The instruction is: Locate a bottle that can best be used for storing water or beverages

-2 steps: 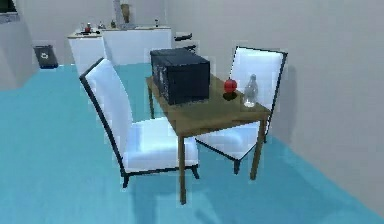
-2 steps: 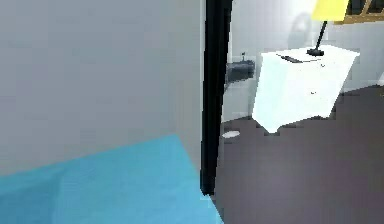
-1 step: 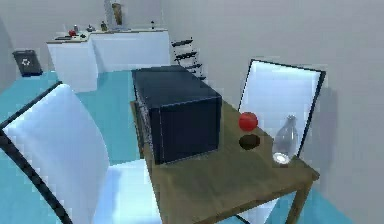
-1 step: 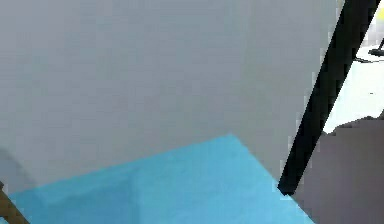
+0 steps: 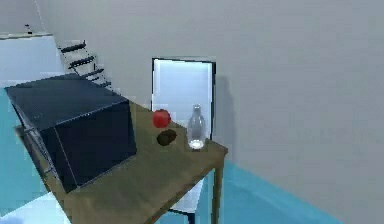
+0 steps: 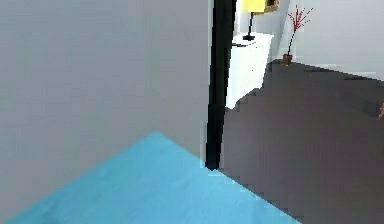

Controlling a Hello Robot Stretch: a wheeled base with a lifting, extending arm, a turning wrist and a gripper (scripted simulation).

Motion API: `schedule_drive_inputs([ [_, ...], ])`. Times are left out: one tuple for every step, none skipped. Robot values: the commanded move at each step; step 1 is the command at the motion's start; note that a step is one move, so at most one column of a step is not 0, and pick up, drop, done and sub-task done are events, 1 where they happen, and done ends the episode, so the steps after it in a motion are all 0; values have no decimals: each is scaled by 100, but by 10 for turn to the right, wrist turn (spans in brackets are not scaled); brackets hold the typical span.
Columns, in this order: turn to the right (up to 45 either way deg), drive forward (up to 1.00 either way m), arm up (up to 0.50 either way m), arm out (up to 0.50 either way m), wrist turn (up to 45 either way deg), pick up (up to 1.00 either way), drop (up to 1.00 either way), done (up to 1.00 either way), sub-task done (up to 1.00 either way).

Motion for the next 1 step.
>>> schedule_drive_inputs([
  [0, 0, 0, 0, 0, 0, 0, 100, 0],
])
